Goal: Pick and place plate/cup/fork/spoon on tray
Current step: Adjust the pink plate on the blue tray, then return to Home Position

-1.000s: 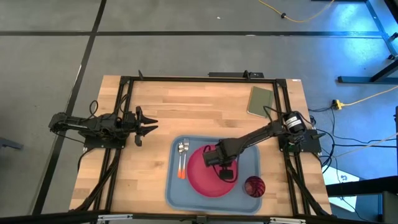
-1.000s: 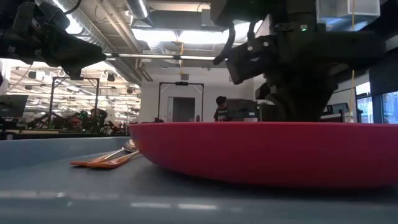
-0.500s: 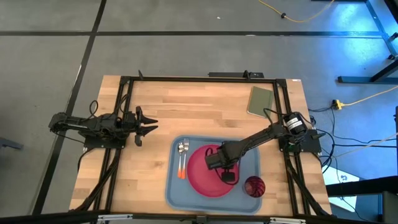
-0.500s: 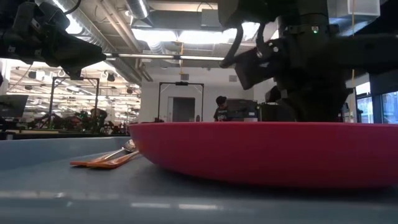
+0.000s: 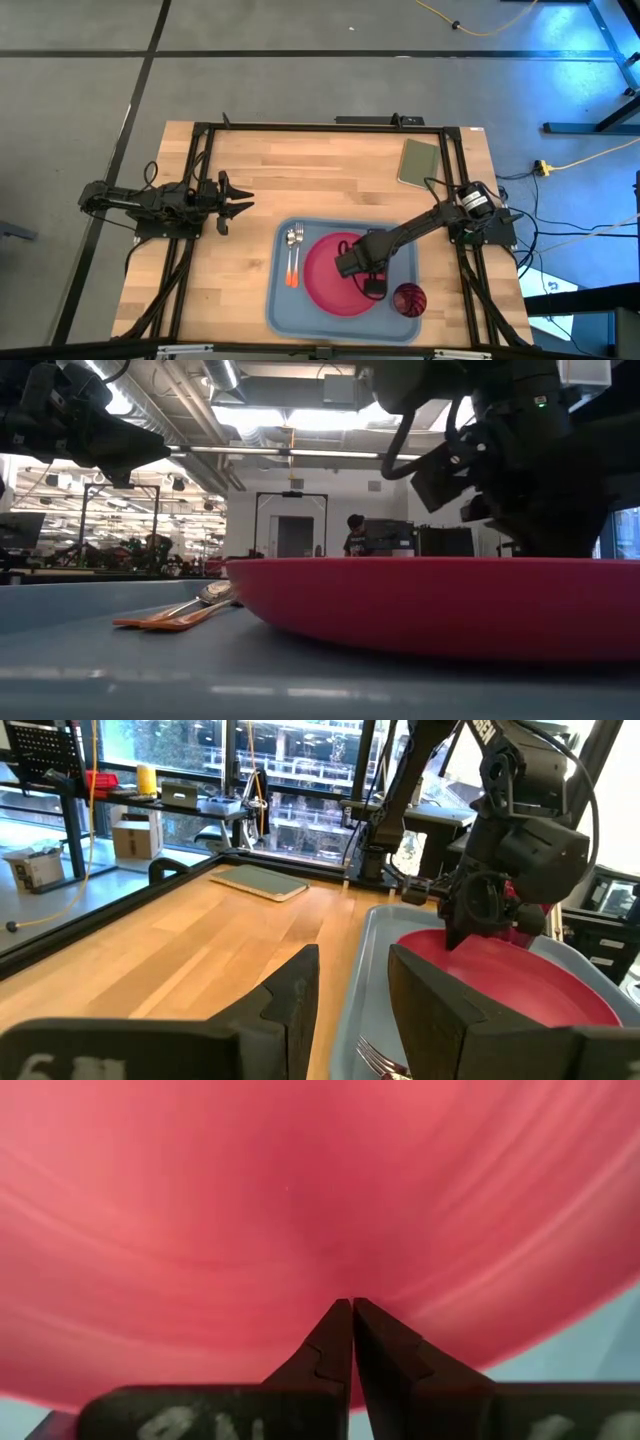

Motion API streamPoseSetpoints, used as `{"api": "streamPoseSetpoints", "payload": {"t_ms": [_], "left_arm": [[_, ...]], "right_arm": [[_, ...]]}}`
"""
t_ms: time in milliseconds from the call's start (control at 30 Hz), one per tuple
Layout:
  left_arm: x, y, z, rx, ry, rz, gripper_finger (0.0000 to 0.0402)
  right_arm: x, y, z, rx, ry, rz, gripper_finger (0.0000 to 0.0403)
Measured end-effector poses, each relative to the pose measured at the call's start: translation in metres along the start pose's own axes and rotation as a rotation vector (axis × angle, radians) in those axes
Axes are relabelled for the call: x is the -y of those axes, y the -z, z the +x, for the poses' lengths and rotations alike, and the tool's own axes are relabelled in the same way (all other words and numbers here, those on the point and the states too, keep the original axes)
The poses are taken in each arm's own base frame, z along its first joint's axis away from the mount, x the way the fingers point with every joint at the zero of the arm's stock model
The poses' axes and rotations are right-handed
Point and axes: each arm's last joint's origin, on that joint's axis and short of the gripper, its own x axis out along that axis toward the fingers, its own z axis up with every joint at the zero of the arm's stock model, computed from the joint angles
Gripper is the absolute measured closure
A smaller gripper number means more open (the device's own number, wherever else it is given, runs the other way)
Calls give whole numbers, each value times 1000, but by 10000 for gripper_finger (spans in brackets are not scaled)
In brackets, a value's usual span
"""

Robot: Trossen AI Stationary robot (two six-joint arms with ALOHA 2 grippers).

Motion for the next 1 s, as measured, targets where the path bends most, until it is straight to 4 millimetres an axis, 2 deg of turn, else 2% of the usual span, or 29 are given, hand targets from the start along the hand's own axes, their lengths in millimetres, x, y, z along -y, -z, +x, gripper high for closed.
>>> {"api": "streamPoseSetpoints", "payload": {"t_ms": [300, 433, 567, 800, 1000], "left_arm": [[0, 0, 0, 0, 0, 0, 287], [0, 0, 0, 0, 0, 0, 287], [0, 0, 0, 0, 0, 0, 287], [0, 0, 0, 0, 0, 0, 287], [0, 0, 0, 0, 0, 0, 287]], "right_arm": [[-1, 1, 0, -11, 2, 12, 382], [-3, -3, -8, 18, -9, 7, 383], [-7, -8, -29, 71, 21, -23, 382], [-17, -17, -78, 259, 140, -109, 382], [-27, -20, -115, 386, 88, -137, 382]]}}
